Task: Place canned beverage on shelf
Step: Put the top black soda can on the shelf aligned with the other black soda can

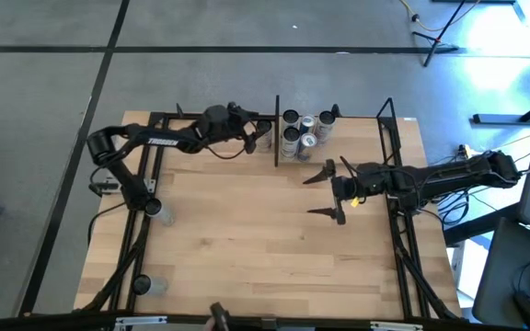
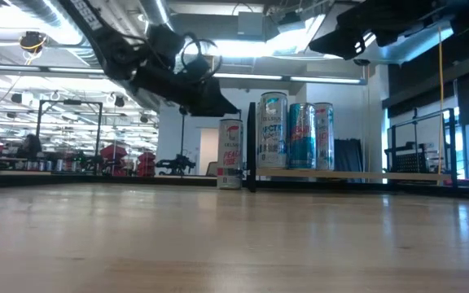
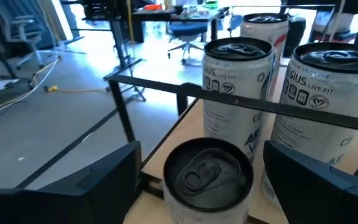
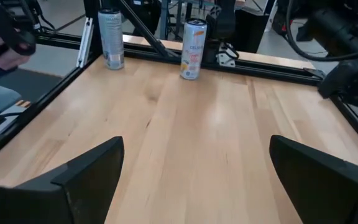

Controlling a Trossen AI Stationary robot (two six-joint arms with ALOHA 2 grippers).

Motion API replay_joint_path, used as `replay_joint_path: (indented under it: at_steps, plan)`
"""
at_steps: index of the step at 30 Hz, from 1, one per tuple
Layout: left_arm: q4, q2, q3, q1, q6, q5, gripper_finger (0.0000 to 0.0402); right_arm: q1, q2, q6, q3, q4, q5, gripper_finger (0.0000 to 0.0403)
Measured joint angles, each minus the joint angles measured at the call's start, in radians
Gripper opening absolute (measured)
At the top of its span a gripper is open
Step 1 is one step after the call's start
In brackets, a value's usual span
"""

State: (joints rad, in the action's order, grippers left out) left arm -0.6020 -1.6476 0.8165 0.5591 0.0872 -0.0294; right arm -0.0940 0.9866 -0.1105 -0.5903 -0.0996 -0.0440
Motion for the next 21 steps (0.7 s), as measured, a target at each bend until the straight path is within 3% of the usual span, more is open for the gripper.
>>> replay_joint_path:
  at_steps: [5, 15, 21]
  plan:
    - [-0.049, -0.055, 0.0, 0.013, 0.001, -0.06, 0.0323, 0.002, 0.019, 0.0, -0.001, -0.009, 0.0, 0.0388]
    - [-0.076, -0.114, 0.0, 0.015, 0.002, -0.047, 0.0319, 0.003, 0.06, -0.012, -0.001, -0.033, 0.001, 0.0388]
    - [-0.07, -0.109, 0.0, 0.015, 0.002, -0.081, 0.0249, 0.003, 0.059, -0.022, -0.001, -0.034, 0.008, 0.0388]
